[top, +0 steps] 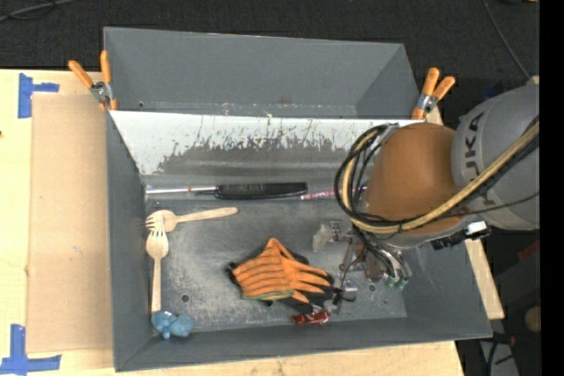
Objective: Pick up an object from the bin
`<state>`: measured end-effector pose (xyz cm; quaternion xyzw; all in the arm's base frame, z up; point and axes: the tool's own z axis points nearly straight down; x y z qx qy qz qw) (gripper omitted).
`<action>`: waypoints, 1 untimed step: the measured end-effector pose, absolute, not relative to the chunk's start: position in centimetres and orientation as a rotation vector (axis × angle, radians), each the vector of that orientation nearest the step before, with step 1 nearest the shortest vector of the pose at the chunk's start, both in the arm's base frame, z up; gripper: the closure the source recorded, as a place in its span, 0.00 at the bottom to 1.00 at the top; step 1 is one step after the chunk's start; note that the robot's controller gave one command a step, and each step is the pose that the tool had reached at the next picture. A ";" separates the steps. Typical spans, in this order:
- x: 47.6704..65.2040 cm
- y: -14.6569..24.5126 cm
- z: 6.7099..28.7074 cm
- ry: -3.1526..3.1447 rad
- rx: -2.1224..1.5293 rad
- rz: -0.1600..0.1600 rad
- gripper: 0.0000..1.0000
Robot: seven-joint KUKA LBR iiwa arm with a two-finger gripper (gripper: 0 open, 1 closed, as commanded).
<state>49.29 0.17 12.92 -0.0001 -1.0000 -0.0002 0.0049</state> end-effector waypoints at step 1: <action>49.5 0.2 13.2 -3.139 0.000 -0.001 0.00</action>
Offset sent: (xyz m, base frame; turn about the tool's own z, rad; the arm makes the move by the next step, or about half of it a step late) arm -0.0110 0.0310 -0.0592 -0.0674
